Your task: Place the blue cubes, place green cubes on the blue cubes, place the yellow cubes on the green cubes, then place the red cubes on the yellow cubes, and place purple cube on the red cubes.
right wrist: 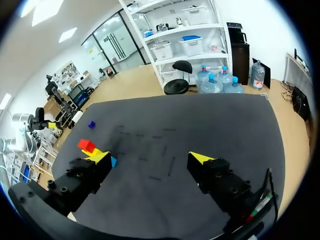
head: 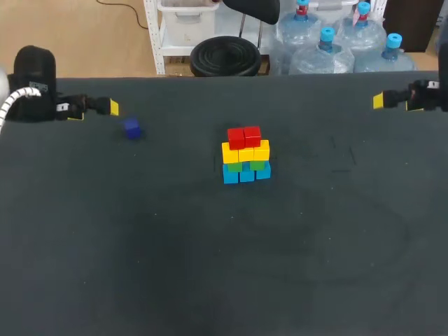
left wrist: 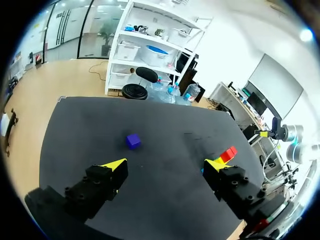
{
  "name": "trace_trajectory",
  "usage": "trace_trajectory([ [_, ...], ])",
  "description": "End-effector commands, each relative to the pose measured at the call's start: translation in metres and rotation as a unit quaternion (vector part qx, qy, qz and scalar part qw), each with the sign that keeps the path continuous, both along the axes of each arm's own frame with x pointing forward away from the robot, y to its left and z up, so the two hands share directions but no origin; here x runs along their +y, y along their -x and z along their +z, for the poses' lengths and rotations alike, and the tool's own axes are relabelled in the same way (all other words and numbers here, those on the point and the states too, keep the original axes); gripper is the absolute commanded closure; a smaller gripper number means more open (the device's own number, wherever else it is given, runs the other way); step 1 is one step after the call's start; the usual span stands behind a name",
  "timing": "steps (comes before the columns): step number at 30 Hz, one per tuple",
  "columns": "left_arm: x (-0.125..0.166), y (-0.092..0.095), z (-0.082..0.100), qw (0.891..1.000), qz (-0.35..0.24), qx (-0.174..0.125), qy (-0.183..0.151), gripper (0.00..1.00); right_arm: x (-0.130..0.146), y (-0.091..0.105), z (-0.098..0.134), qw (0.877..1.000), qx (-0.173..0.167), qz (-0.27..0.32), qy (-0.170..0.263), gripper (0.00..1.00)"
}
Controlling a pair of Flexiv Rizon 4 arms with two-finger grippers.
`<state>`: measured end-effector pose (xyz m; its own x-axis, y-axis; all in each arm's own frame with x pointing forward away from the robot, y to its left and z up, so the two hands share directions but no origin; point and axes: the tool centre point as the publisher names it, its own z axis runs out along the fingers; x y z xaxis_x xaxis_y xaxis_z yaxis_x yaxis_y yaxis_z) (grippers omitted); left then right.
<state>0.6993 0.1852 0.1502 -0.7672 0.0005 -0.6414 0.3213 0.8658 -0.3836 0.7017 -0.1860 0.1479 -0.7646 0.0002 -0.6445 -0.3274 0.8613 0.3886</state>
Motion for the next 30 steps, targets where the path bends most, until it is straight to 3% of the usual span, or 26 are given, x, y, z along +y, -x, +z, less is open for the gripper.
trace_trajectory([
  [1,0.0,0.0,0.0,1.0,0.0,0.0,0.0,0.0,0.0,0.0,0.0,1.0,0.0,0.0,0.0,0.0],
  [6,-0.003,-0.003,0.004,0.999,-0.037,-0.007,-0.037,0.0,0.0,0.0,0.0,1.0,0.0,0.0,0.0,0.0],
  [11,-0.012,-0.004,0.012,0.983,-0.133,-0.009,-0.123,0.0,0.0,0.0,0.0,1.0,0.0,0.0,0.0,0.0],
  [16,-0.025,-0.018,0.016,0.951,-0.235,-0.003,-0.201,0.0,0.0,0.0,0.0,1.0,0.0,0.0,0.0,0.0],
  [18,-0.032,-0.025,0.015,0.93,-0.275,0.003,-0.243,0.0,0.0,0.0,0.0,1.0,0.0,0.0,0.0,0.0],
  [20,-0.04,-0.03,0.013,0.918,-0.304,0.014,-0.253,0.0,0.0,0.0,0.0,1.0,0.0,0.0,0.0,0.0],
  [23,-0.054,-0.039,0.006,0.892,-0.346,0.026,-0.291,0.0,0.0,0.0,0.0,1.0,0.0,0.0,0.0,0.0],
  [26,-0.061,-0.05,0.001,0.879,-0.357,0.028,-0.313,0.0,0.0,0.0,0.0,1.0,0.0,0.0,0.0,0.0],
  [28,-0.066,-0.057,-0.002,0.879,-0.358,0.029,-0.313,0.0,0.0,0.0,0.0,1.0,0.0,0.0,0.0,0.0],
  [30,-0.066,-0.062,-0.008,0.87,-0.365,0.039,-0.33,0.0,0.0,0.0,0.0,1.0,0.0,0.0,0.0,0.0],
])
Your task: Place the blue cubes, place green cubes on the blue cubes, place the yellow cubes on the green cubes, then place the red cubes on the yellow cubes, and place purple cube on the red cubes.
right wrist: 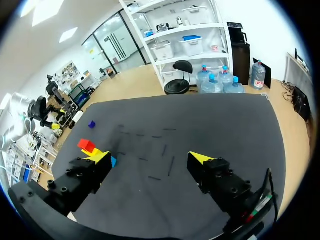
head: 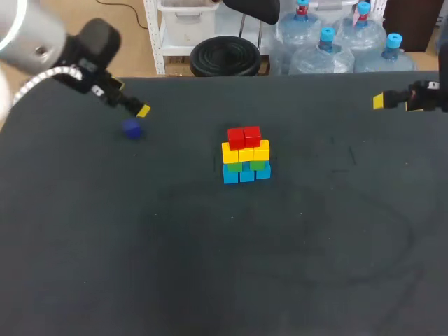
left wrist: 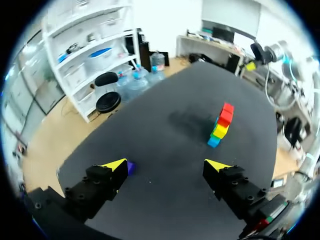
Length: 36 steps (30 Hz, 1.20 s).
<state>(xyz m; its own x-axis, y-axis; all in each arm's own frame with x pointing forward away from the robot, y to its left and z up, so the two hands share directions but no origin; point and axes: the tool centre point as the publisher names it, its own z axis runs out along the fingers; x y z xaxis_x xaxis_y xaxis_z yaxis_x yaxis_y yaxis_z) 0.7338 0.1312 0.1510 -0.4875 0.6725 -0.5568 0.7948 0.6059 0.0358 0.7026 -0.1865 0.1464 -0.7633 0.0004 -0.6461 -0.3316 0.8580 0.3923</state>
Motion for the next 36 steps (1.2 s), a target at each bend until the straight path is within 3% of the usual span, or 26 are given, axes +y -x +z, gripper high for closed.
trace_trajectory([
  [1,-0.012,-0.03,-0.012,0.984,-0.064,0.075,-0.151,0.0,0.001,0.001,0.002,1.0,0.001,-0.002,0.003,0.0],
  [9,0.005,-0.056,-0.043,0.972,-0.029,0.11,-0.206,0.0,0.001,0.001,0.002,1.0,0.001,-0.002,0.003,0.0],
  [14,0.01,-0.063,-0.069,0.973,0.024,0.149,-0.176,0.0,0.001,0.001,0.002,1.0,0.001,-0.002,0.003,0.0],
  [18,0.019,-0.063,-0.096,0.968,0.034,0.168,-0.182,0.0,0.001,0.001,0.002,1.0,0.001,-0.002,0.003,0.0],
  [24,0.034,-0.065,-0.124,0.962,-0.009,0.178,-0.209,0.0,0.001,0.001,0.002,1.0,0.001,-0.002,0.003,0.0],
  [27,0.045,-0.067,-0.138,0.953,-0.033,0.182,-0.24,0.0,0.001,0.001,0.002,1.0,0.001,-0.002,0.003,0.0],
  [36,0.053,-0.084,-0.15,0.952,-0.052,0.18,-0.242,0.0,0.001,0.001,0.002,1.0,0.001,-0.002,0.003,0.0],
])
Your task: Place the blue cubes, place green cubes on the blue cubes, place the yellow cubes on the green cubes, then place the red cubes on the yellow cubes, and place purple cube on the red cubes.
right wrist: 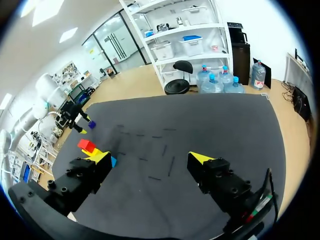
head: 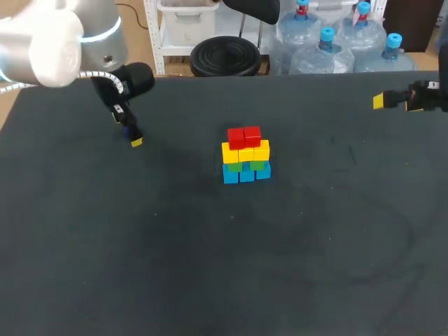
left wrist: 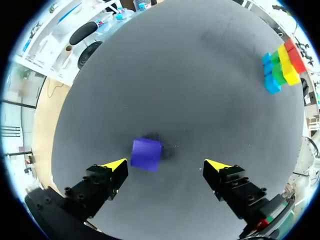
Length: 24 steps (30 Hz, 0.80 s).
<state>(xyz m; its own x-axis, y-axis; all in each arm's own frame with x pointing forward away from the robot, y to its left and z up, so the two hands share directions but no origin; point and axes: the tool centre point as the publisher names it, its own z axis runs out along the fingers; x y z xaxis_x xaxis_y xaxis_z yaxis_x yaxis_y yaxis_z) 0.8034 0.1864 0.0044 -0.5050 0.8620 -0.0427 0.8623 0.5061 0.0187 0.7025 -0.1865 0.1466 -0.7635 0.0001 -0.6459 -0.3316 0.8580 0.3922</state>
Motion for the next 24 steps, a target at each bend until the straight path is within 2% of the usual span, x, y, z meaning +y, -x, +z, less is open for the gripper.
trace_trajectory([
  [1,-0.002,-0.016,-0.004,1.0,-0.003,0.019,-0.023,0.0,0.001,0.001,0.001,1.0,0.001,-0.002,0.002,0.0],
  [14,-0.004,-0.029,-0.013,0.999,-0.016,0.022,-0.024,0.0,0.001,0.001,0.001,1.0,0.001,-0.002,0.002,0.0],
  [15,-0.004,-0.029,-0.013,0.999,-0.016,0.022,-0.024,0.05,0.001,0.001,0.001,1.0,0.001,-0.002,0.002,0.0],
  [16,-0.004,-0.029,-0.013,0.999,-0.016,0.022,-0.023,0.41,0.001,0.001,0.001,1.0,0.001,-0.002,0.002,0.0],
  [18,-0.005,-0.028,-0.012,0.999,-0.016,0.024,-0.02,0.76,0.001,0.001,0.001,1.0,0.001,-0.002,0.002,0.0],
  [19,-0.005,-0.027,-0.012,0.999,-0.013,0.024,-0.018,1.0,0.001,0.001,0.001,1.0,0.001,-0.002,0.002,0.0],
  [24,-0.004,-0.028,-0.008,1.0,-0.006,0.021,-0.013,1.0,0.001,0.001,0.001,1.0,0.001,-0.002,0.002,0.0],
])
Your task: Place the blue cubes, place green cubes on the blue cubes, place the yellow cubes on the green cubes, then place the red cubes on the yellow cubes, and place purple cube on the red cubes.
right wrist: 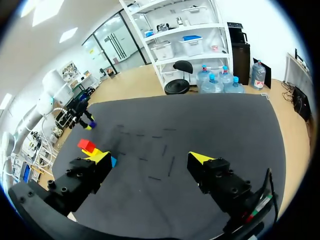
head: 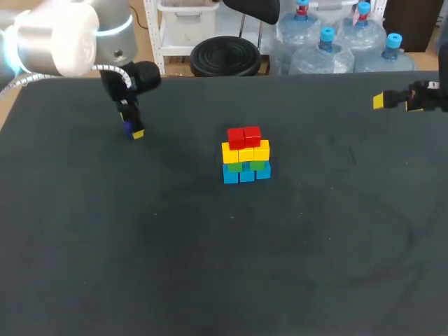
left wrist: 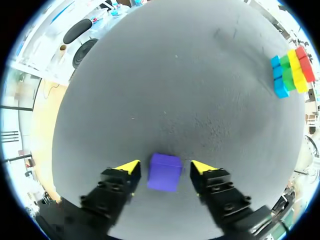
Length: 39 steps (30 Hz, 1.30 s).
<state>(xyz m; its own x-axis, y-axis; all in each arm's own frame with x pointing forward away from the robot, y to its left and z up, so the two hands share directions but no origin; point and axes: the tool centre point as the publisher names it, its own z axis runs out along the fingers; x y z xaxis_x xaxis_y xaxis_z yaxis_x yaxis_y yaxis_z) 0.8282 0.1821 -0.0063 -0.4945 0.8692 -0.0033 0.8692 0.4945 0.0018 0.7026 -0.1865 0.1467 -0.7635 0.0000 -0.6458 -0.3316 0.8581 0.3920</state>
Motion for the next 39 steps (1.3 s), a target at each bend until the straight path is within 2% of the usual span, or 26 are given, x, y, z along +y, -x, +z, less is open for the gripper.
trace_trajectory([
  [1,0.0,-0.003,0.003,1.0,0.002,0.003,0.0,1.0,0.001,0.001,0.001,1.0,0.001,-0.002,0.002,0.0],
  [7,0.0,0.005,0.011,1.0,0.019,0.018,0.002,1.0,0.001,0.001,0.001,1.0,0.001,-0.002,0.002,0.0],
  [9,-0.002,0.014,0.019,0.999,0.033,0.035,0.013,1.0,0.001,0.001,0.001,1.0,0.001,-0.002,0.002,0.0],
  [12,-0.012,0.031,0.038,0.998,0.042,0.045,0.032,1.0,0.001,0.001,0.001,1.0,0.001,-0.002,0.002,0.0],
  [15,-0.018,0.037,0.055,0.996,0.049,0.04,0.059,1.0,0.001,0.001,0.001,1.0,0.001,-0.002,0.002,0.0],
  [19,-0.031,0.055,0.084,0.996,0.026,0.049,0.072,1.0,0.001,0.001,0.001,1.0,0.001,-0.002,0.002,0.0],
  [21,-0.039,0.063,0.099,0.997,0.008,0.039,0.07,1.0,0.001,0.001,0.001,1.0,0.001,-0.002,0.002,0.0],
  [29,-0.075,0.083,0.136,0.997,-0.049,0.009,0.057,1.0,0.001,0.001,0.001,1.0,0.001,-0.002,0.002,0.0],
  [34,-0.106,0.097,0.155,0.995,-0.065,-0.006,0.076,1.0,0.001,0.001,0.001,1.0,0.001,-0.002,0.002,0.0],
  [39,-0.136,0.112,0.166,0.992,-0.073,-0.015,0.101,1.0,0.001,0.001,0.001,1.0,0.001,-0.002,0.002,0.0],
])
